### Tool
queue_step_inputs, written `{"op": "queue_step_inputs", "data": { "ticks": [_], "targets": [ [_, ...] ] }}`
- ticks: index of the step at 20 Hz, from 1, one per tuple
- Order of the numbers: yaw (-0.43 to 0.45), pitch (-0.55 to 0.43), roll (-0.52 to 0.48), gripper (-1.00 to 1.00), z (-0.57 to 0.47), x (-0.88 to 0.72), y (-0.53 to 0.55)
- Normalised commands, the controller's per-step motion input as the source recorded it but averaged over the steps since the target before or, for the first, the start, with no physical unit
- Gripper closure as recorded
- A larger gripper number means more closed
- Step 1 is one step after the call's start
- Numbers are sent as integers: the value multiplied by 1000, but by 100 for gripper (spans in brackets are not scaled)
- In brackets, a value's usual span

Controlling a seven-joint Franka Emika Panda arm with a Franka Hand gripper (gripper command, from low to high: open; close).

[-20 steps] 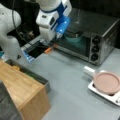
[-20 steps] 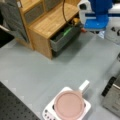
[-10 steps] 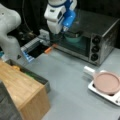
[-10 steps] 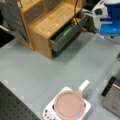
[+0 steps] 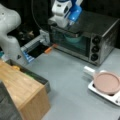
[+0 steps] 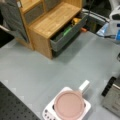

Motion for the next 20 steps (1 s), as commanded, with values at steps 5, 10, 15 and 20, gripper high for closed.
{"op": "queue_step_inputs", "data": {
  "ticks": [5,10,15,20],
  "targets": [
    [-196,-197,202,-100,-308,-278,44],
    [-131,-224,287,-100,-338,-313,22],
    [-80,-274,242,-100,-364,-323,34],
    [-55,-279,223,-100,-334,-362,-29]
  ]
}}
